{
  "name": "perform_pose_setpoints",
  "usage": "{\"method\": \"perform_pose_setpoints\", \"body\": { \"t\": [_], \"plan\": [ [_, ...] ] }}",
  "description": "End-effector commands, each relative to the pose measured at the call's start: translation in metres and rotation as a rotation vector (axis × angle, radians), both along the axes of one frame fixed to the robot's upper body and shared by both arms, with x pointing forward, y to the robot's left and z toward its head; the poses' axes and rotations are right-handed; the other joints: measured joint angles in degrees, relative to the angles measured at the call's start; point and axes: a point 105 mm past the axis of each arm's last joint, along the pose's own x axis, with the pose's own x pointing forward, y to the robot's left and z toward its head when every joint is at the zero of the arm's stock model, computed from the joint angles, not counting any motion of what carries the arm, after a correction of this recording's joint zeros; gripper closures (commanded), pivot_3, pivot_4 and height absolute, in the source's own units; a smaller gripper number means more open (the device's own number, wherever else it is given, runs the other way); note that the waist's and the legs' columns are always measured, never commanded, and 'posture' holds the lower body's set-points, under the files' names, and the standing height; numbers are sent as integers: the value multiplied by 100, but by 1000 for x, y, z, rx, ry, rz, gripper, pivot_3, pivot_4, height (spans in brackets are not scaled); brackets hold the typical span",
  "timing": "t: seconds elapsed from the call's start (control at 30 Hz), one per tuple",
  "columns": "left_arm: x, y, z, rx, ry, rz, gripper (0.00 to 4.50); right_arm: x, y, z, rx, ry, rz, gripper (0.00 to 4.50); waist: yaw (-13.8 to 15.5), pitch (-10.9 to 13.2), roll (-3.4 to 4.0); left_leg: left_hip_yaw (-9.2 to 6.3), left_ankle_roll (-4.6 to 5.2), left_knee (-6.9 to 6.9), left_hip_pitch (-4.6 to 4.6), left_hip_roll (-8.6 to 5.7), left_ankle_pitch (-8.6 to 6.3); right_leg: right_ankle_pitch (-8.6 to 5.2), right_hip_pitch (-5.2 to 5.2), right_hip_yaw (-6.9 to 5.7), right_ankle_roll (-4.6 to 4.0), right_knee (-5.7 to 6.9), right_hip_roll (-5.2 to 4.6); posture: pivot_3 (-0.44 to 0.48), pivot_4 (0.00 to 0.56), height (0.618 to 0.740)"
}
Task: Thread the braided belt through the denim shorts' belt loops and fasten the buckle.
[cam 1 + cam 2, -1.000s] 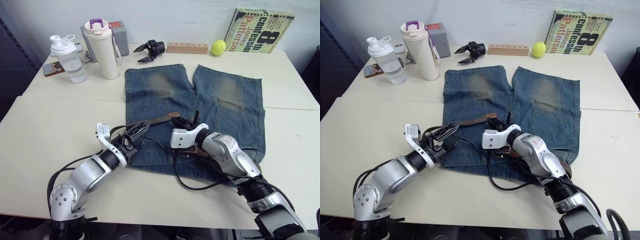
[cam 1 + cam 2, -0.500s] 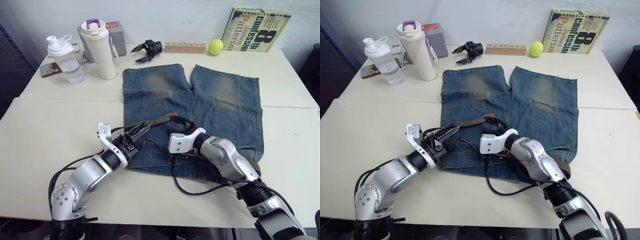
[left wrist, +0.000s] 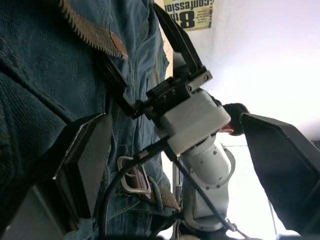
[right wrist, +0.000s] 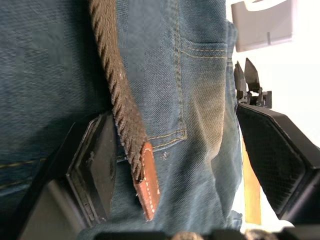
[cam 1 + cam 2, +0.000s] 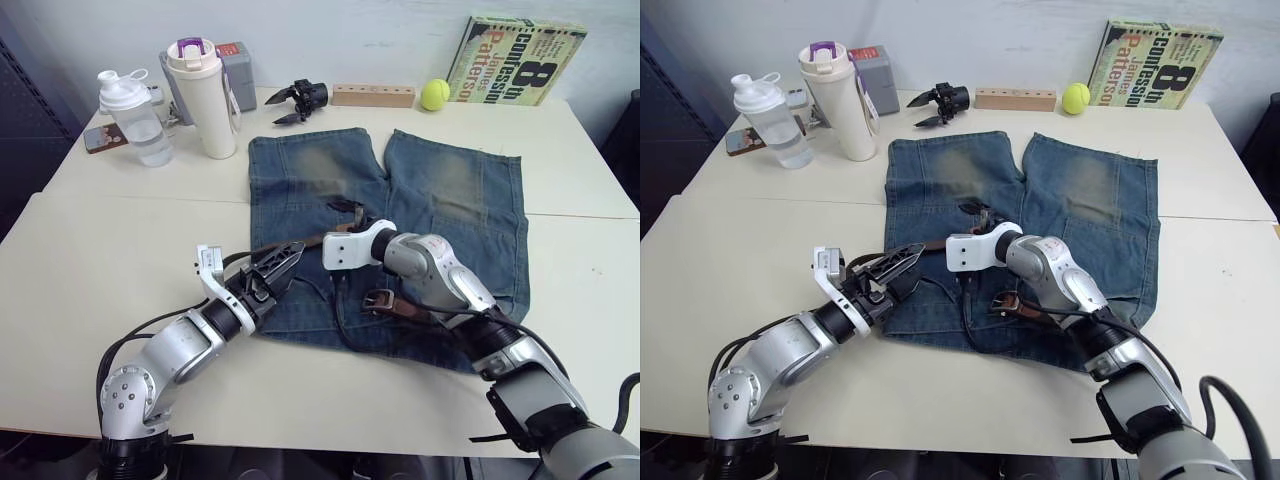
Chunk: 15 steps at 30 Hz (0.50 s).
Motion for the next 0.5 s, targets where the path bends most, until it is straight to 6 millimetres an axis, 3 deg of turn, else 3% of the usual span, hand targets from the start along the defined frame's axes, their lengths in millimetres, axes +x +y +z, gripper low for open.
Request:
{"method": "perform_pose_setpoints", "body": {
  "t": [0.03,0.07,0.17,0.27,0.3,0.33,0.4,0.5],
  "plan": [
    [-6,-4,9,-16,-46,-31,0,5,-13,-32,-66,104,-62,543,0,-1,-1,0,0,0,0,1,0,0,0,0,0,0,-1,0,150,657],
    [-6,-4,9,-15,-45,-31,0,4,-13,-34,-70,110,-62,543,0,-1,-1,0,0,0,1,0,0,0,1,1,0,0,-1,0,150,657],
    [-7,-4,9,-13,-47,-30,0,1,-14,-40,-52,151,-67,1323,1,-1,-1,0,0,0,2,1,0,0,1,0,0,1,0,0,150,657],
    [-7,-4,9,-11,-48,-31,0,-3,-15,-40,-36,161,-64,2812,4,-1,-1,0,0,0,2,1,0,0,1,0,0,0,-1,0,150,657],
    [-7,-5,10,-11,-49,-32,0,-4,-16,-40,-34,161,-64,3043,9,-1,-1,0,0,0,1,1,0,0,1,0,0,0,-1,0,150,657],
    [-7,-5,10,-11,-50,-31,0,-5,-17,-38,-31,157,-66,3747,11,-1,-1,-1,0,0,1,1,0,0,1,0,0,0,-3,0,150,657],
    [-7,-5,10,-11,-53,-32,0,-8,-18,-32,-26,126,-65,4405,17,-1,-1,-1,0,0,0,1,0,0,1,0,0,-1,-3,0,150,657],
    [-7,-4,10,-11,-55,-32,0,-13,-17,-17,14,40,-60,4405,18,0,-1,-2,0,-3,-3,1,0,0,1,-2,0,-6,-4,0,150,657]
  ]
}}
